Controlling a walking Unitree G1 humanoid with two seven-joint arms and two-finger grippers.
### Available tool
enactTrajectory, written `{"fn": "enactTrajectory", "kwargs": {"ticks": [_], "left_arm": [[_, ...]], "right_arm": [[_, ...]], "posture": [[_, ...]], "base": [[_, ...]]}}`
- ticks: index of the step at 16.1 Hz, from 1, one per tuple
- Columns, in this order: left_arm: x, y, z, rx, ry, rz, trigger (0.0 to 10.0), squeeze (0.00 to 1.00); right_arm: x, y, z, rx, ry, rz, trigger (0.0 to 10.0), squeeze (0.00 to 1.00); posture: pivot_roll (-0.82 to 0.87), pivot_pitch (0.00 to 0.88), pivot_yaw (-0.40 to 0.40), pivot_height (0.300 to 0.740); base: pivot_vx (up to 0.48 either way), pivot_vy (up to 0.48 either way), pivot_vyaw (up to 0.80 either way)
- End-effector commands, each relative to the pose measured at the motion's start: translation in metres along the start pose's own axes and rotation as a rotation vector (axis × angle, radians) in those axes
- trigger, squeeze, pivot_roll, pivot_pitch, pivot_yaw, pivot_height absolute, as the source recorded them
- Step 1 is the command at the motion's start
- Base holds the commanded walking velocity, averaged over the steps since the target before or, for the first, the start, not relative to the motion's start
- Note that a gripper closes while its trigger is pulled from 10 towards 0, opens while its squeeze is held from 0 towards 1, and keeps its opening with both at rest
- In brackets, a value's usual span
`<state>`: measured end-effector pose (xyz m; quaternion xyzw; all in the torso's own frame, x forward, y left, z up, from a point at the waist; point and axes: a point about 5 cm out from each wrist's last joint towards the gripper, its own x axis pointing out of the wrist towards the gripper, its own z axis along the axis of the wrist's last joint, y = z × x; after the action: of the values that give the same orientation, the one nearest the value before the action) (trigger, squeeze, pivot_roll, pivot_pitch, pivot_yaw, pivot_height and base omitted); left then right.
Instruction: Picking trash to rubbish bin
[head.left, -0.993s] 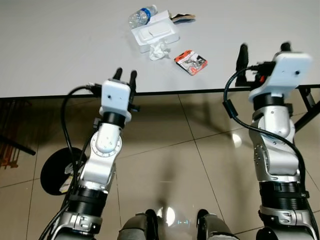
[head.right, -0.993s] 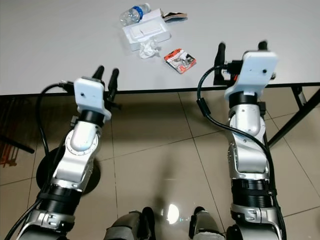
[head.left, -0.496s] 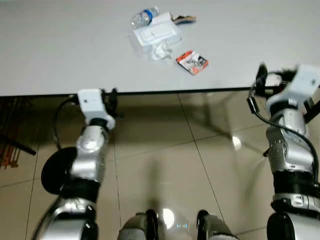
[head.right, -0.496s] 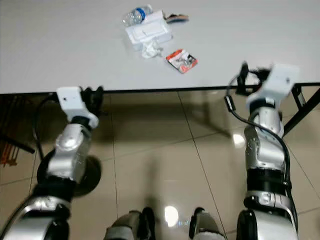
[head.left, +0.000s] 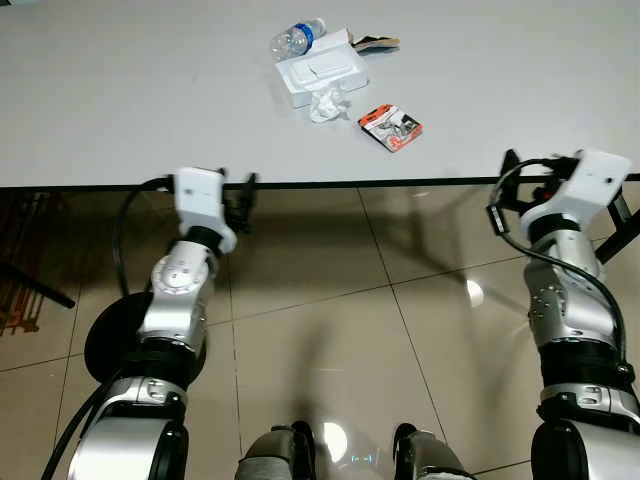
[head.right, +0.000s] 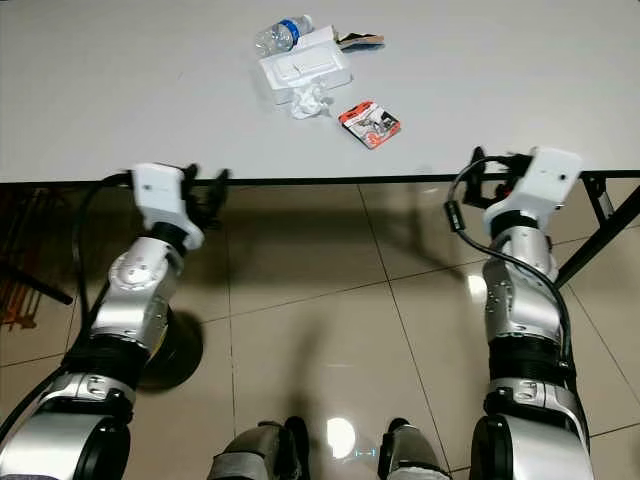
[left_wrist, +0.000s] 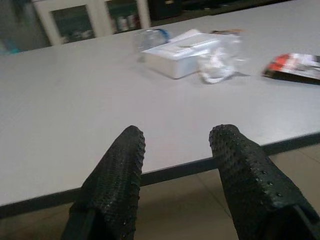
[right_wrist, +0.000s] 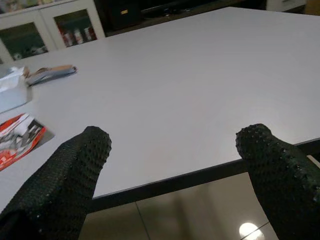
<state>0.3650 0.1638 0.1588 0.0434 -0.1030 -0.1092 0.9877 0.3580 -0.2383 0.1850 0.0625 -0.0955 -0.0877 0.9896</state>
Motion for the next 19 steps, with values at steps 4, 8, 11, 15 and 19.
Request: {"fn": "enactTrajectory", "kwargs": {"ticks": [4, 8, 11, 15, 19], "left_arm": [[-0.0043, 0.0033, -0.0076, 0.028, 0.014, 0.005, 10.0, 1.0], [-0.0036, 0.0043, -0.0065, 0.027, 0.004, 0.011, 10.0, 1.0], [-0.0033, 0.0046, -0.0069, 0.03, 0.001, 0.008, 10.0, 1.0], [-0.0036, 0.0039, -0.0085, 0.023, 0.004, 0.001, 10.0, 1.0], [-0.0043, 0.0031, -0.0099, 0.021, 0.004, 0.004, 10.0, 1.0]], "right_arm": [[-0.0015, 0.0065, -0.0086, 0.002, 0.027, 0.036, 10.0, 0.0], [-0.0001, 0.0068, -0.0086, -0.005, 0.027, 0.042, 10.0, 0.0], [-0.0003, 0.0098, -0.0087, -0.011, 0.025, 0.053, 10.0, 0.0], [-0.0007, 0.0114, -0.0111, -0.013, 0.034, 0.062, 10.0, 0.0], [-0.0014, 0.0117, -0.0124, -0.015, 0.038, 0.06, 10.0, 0.0]], "posture": [[0.03, 0.21, 0.111, 0.74], [0.03, 0.21, 0.111, 0.74], [0.03, 0.216, 0.112, 0.74], [0.03, 0.216, 0.112, 0.74], [0.03, 0.216, 0.111, 0.74]], "base": [[0.0, 0.0, 0.0], [0.0, 0.0, 0.0], [0.0, 0.0, 0.0], [0.0, 0.0, 0.0], [0.0, 0.0, 0.0]]}}
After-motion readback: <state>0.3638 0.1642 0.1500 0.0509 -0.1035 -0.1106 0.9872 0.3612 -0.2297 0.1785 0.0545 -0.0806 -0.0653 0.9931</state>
